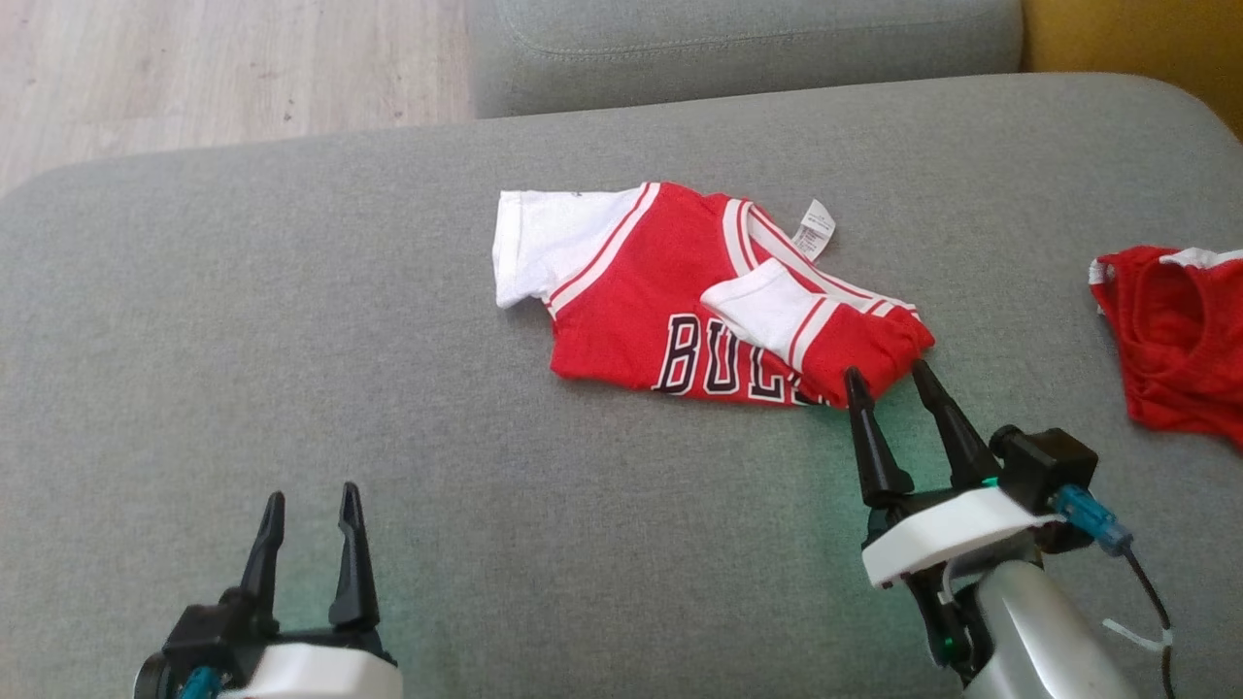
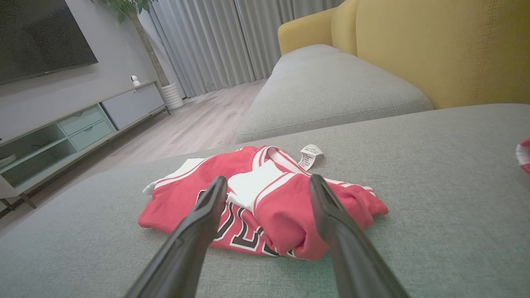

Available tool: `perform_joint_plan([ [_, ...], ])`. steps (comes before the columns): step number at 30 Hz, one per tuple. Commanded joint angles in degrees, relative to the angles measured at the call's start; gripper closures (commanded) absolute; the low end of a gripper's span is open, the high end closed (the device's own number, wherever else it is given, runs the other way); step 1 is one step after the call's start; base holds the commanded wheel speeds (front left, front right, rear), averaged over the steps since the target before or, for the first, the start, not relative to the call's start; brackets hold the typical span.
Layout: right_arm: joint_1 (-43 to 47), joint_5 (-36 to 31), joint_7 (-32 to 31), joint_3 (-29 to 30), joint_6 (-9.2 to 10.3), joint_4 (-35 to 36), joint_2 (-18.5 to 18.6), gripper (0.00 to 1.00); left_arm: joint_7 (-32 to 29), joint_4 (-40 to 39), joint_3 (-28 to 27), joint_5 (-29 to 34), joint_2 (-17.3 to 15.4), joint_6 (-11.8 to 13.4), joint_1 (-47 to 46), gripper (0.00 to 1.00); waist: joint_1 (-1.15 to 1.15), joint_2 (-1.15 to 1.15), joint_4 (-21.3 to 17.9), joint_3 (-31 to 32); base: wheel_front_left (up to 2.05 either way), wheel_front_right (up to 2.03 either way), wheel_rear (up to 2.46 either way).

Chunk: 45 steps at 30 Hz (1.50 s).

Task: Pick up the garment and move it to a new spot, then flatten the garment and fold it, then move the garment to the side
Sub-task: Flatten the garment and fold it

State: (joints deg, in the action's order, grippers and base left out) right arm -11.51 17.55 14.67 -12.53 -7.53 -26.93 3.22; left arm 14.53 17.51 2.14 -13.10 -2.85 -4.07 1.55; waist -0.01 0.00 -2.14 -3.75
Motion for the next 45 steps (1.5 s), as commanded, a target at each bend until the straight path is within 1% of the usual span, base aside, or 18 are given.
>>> perform_joint_plan([
  [1,-0.98,-0.44,0.33,-0.90,0.04,1.49,-0.35,0.00,0.47,-2.25,-1.09,-0.37,-0.05,0.18,-2.06,0.00,0.01,0.00,0.13,0.01,0.00,0.00,0.00],
  [5,-1.82,-1.12,0.33,-0.96,0.04,0.53,-0.35,0.00,0.47,-2.62,0.09,-1.08,-0.04,0.55,-2.67,0.00,0.01,0.00,0.35,-0.60,0.00,0.00,0.00],
  [7,-3.46,-2.49,0.33,-1.21,0.04,-0.78,-0.35,0.00,0.47,-2.53,0.82,-1.39,-0.04,0.53,-3.20,0.00,0.01,0.00,0.70,-1.29,0.00,0.00,0.00],
  [12,-9.56,-7.46,0.33,-1.87,0.04,-7.33,-0.35,0.00,0.47,-1.80,2.97,-2.40,-0.03,0.44,-4.60,0.00,0.01,0.00,2.75,-3.32,0.00,0.00,0.00],
  [14,-10.85,-8.09,0.33,-1.97,0.04,-8.58,-0.35,0.00,0.47,-1.59,3.36,-2.68,-0.03,0.45,-4.83,0.00,0.01,0.00,3.29,-3.71,0.00,0.00,0.00],
  [17,-13.96,-10.00,0.33,-2.05,0.04,-12.28,-0.35,0.00,0.47,-0.92,4.24,-3.23,-0.03,0.41,-5.37,0.00,0.01,0.00,4.96,-4.76,0.00,0.00,0.00],
  [23,-18.46,-14.35,0.33,0.36,0.04,-20.61,-0.35,0.00,0.47,0.09,4.87,-4.01,-0.03,0.23,-5.98,0.00,0.01,0.00,7.54,-6.31,0.00,0.00,0.00],
  [28,-21.42,-14.56,0.33,1.50,0.04,-24.05,-0.35,0.00,0.47,0.28,5.54,-4.44,-0.03,0.15,-6.60,0.00,0.01,0.00,8.77,-7.47,0.00,0.00,0.00],
  [35,-24.05,-14.86,0.33,1.31,0.04,-28.42,-0.35,0.00,0.47,0.71,6.51,-5.30,-0.03,0.05,-7.60,0.00,0.01,0.00,9.67,-8.47,0.00,0.00,0.00],
  [40,-24.65,-14.15,0.33,1.22,0.04,-29.92,-0.35,0.00,0.47,0.83,6.72,-5.75,-0.03,0.06,-8.02,0.00,0.01,0.00,9.70,-8.83,0.00,0.00,0.00],
  [41,-24.67,-14.09,0.33,1.28,0.04,-30.03,-0.35,0.02,0.47,0.89,6.68,-5.85,-0.03,0.06,-8.07,0.00,0.01,0.00,9.65,-8.88,0.00,0.00,0.00],
  [42,-24.67,-13.96,0.33,1.44,0.04,-30.02,-0.35,0.07,0.47,0.95,6.63,-5.91,-0.03,0.05,-8.12,0.00,0.01,0.00,9.60,-8.93,0.00,0.00,0.00],
  [44,-24.60,-13.77,0.33,1.74,0.04,-29.58,-0.35,0.24,0.47,0.97,6.49,-5.92,-0.03,0.00,-8.19,0.00,0.01,0.00,9.47,-9.03,0.00,0.00,0.00],
  [45,-24.50,-13.59,0.33,1.95,0.04,-29.00,-0.35,0.34,0.47,0.93,6.45,-5.89,-0.03,-0.03,-8.22,0.00,0.01,0.00,9.41,-9.08,0.00,0.00,0.00],
])
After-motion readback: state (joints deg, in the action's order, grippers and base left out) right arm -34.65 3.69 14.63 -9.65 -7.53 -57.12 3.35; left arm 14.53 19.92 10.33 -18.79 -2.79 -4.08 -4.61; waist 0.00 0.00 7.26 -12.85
